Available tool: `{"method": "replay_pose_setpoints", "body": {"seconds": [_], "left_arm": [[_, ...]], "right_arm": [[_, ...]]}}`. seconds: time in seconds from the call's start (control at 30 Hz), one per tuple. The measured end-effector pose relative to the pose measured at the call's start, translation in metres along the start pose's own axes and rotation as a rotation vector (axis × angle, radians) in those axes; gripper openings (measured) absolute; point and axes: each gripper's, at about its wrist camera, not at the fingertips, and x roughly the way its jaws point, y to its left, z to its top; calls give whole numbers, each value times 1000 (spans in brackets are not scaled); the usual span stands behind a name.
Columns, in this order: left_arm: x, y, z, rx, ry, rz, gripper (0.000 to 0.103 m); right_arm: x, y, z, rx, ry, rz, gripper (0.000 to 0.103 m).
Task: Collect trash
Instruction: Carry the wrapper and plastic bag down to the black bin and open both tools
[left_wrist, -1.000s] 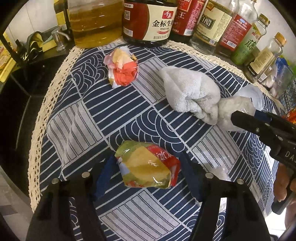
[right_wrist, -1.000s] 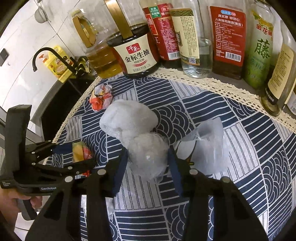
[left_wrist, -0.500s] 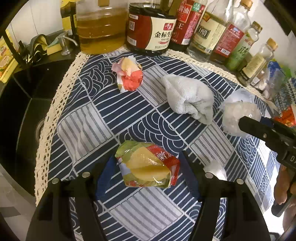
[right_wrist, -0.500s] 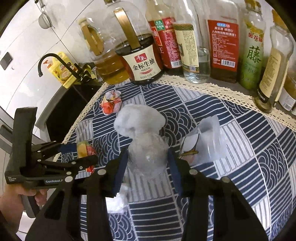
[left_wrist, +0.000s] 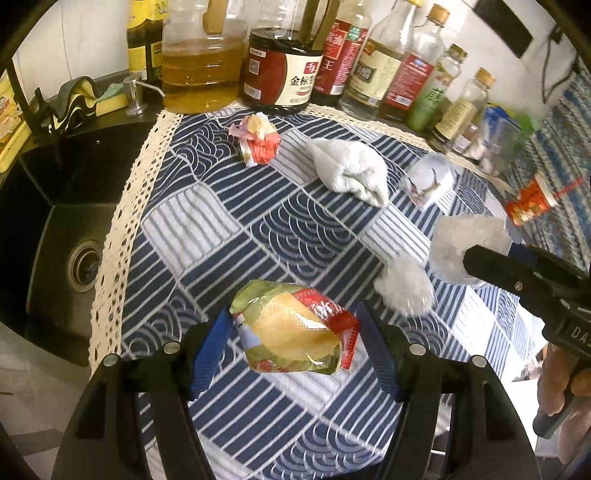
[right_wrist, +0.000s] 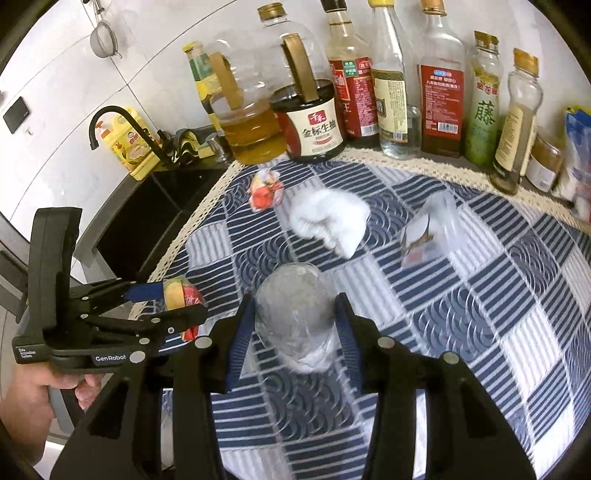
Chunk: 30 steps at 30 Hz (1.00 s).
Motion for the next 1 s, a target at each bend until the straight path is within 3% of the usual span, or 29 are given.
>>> {"method": "replay_pose_setpoints", "body": {"seconds": [0.37, 1.0], "left_arm": [[-24, 12, -50, 38, 24, -115, 67], [-48, 38, -142, 78, 85, -153, 67]], "right_arm": [[-13, 43, -61, 81, 5, -46, 45], [-11, 105, -149, 170, 63, -32, 45]]}}
